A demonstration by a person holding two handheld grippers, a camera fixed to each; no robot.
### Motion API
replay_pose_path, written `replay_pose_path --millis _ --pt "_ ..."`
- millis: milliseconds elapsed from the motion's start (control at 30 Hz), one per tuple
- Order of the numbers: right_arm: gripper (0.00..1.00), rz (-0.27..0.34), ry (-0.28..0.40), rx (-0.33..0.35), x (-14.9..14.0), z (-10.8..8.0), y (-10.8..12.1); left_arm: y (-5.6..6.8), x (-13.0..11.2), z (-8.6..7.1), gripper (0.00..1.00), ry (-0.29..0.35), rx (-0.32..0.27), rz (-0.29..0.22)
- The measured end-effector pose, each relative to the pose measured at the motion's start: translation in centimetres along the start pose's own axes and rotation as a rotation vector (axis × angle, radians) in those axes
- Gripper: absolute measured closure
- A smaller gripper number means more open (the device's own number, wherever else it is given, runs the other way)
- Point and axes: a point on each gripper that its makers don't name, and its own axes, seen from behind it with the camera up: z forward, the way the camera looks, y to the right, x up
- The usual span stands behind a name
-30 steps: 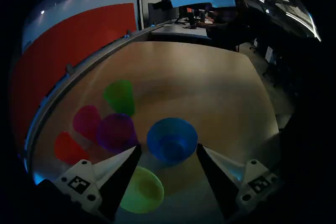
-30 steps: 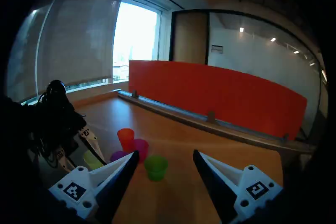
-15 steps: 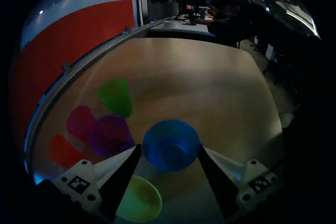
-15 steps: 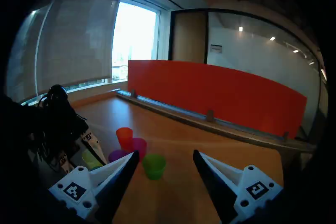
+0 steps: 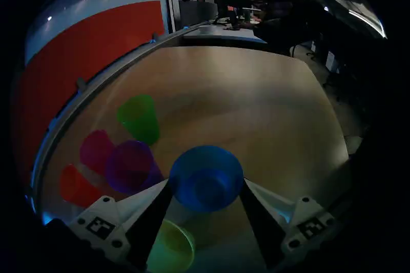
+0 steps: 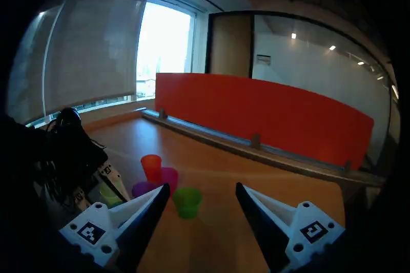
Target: Pour water
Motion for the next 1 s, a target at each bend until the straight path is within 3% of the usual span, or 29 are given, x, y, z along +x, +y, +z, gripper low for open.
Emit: replay_pose_path --millis 567,1000 --pt "0.01 0.005 0.004 -0.002 0.0 -0.1 0.1 0.4 0.8 -1.1 0.14 0.048 -0.018 -0.015" --pt "0.01 -0.003 0.009 -0.001 0.5 -0.3 -0.2 -0.5 2.8 -4.7 0.14 0.132 0.023 -0.035"
